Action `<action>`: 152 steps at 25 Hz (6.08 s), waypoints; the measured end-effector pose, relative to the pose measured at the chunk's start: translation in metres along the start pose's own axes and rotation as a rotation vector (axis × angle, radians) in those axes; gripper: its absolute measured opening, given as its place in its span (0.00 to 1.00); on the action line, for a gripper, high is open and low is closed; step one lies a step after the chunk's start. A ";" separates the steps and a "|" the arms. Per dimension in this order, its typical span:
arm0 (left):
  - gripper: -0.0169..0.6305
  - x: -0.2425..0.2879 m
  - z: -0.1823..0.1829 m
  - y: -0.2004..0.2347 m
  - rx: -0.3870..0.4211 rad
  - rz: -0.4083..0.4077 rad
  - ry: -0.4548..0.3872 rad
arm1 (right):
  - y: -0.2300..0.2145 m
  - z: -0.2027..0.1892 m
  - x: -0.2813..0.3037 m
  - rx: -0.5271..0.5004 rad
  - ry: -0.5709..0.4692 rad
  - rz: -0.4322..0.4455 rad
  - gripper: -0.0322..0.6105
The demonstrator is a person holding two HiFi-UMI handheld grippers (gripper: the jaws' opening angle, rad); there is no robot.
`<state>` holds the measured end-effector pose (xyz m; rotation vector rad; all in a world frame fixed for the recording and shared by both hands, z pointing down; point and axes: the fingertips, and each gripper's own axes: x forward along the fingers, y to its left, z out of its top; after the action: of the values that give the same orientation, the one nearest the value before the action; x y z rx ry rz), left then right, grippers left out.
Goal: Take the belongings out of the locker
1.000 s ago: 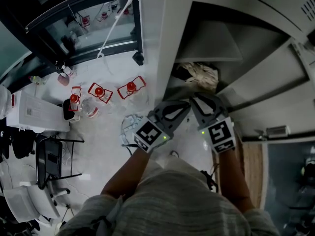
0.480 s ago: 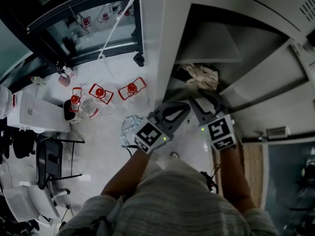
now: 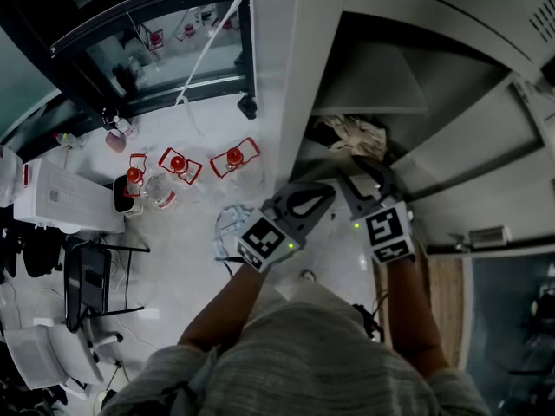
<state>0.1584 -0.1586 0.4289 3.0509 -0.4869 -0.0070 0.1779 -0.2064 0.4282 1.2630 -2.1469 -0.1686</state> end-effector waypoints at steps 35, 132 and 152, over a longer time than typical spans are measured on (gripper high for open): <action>0.03 -0.006 -0.008 0.006 -0.016 0.019 0.017 | -0.015 -0.025 0.046 -0.162 0.130 -0.004 0.41; 0.03 -0.024 -0.016 0.002 0.013 0.011 0.096 | -0.032 -0.026 0.075 -0.119 0.149 -0.173 0.37; 0.03 -0.019 -0.010 -0.011 0.027 -0.087 0.091 | -0.027 -0.001 0.008 0.248 -0.052 -0.211 0.37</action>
<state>0.1442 -0.1415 0.4385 3.0795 -0.3505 0.1361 0.1956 -0.2267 0.4213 1.6448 -2.1243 -0.0227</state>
